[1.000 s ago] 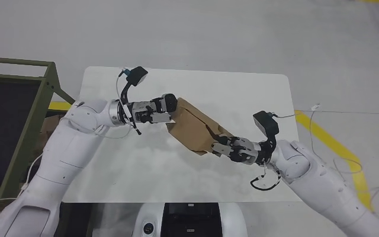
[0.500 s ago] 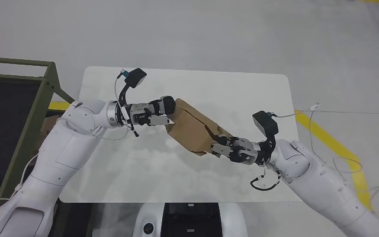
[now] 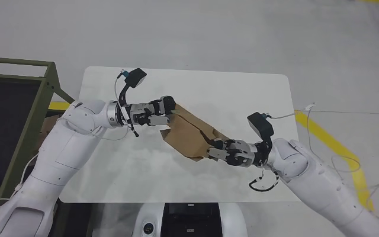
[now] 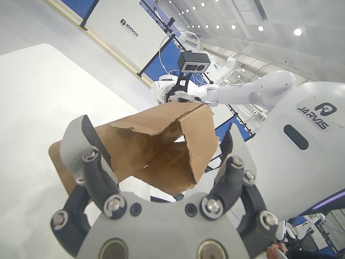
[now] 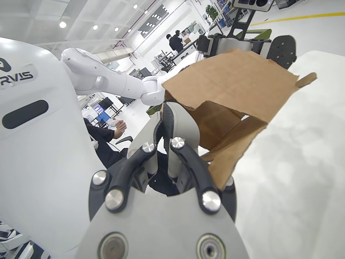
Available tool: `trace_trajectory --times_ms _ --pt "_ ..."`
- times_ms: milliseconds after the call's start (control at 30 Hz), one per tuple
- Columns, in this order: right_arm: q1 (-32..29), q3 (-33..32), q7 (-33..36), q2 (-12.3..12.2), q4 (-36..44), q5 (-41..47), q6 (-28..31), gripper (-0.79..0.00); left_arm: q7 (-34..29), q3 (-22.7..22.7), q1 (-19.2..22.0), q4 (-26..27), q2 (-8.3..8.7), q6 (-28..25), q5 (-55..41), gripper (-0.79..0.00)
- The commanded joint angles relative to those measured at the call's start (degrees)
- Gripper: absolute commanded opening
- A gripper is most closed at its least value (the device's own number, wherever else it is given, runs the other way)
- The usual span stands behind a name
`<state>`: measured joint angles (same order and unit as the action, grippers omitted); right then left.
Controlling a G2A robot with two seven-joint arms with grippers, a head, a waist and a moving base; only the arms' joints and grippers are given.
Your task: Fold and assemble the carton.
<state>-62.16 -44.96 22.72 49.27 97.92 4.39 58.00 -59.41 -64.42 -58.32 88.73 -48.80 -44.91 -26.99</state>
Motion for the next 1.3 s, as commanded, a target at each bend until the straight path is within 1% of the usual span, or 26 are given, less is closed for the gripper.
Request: trace_trajectory --times_ms 0,67,167,233,333,433,533,700,900,1067,1267 --pt "-0.1 -0.2 0.1 0.2 -0.2 -0.1 0.0 -0.785 1.1 -0.3 -0.3 0.8 -0.1 0.5 1.2 0.0" --pt "-0.3 -0.6 0.1 0.3 -0.4 -0.1 0.0 -0.785 4.4 -1.4 -1.0 1.1 -0.11 0.5 3.4 0.0" --pt "-0.6 -1.1 0.2 0.5 -0.3 -0.2 0.0 -0.785 9.9 -3.1 -2.0 0.6 -0.25 1.2 2.9 0.0" --pt "-0.7 -1.3 0.4 0.7 -0.2 -0.3 0.0 -0.785 11.0 -3.7 -2.4 0.5 -0.3 1.2 2.8 0.0" --pt "-0.9 -1.6 0.8 0.9 -0.1 -0.2 0.0 -0.785 8.5 -4.1 -2.6 0.1 -0.14 0.6 3.3 0.0" --pt "-1.0 -2.0 1.3 1.1 -0.2 0.0 0.0 -0.785 1.2 -4.7 -2.1 -1.4 0.32 -0.1 -0.6 0.0" --pt "-1.1 -2.3 1.9 1.2 -0.2 0.3 0.0 -0.785 -2.9 -5.1 -1.4 -1.4 0.98 2.9 -4.8 0.0" --pt "-1.1 -2.6 2.9 1.5 -0.3 0.9 0.0 -0.785 -8.0 -4.9 -2.0 2.0 2.39 8.0 -10.0 0.0" --pt "-1.0 -2.7 4.2 2.0 -0.5 1.5 0.0 -0.785 -9.5 -3.4 -2.1 4.2 3.67 9.5 -8.4 0.0" --pt "-1.3 -3.2 4.8 2.3 -0.4 1.7 0.0 -0.785 -9.3 -1.9 -1.7 5.0 4.75 9.3 -7.1 0.0" --pt "-1.8 -3.7 5.4 2.6 -0.5 1.9 0.0 -0.785 -8.8 0.2 -1.3 6.3 5.96 8.8 -8.4 0.0"
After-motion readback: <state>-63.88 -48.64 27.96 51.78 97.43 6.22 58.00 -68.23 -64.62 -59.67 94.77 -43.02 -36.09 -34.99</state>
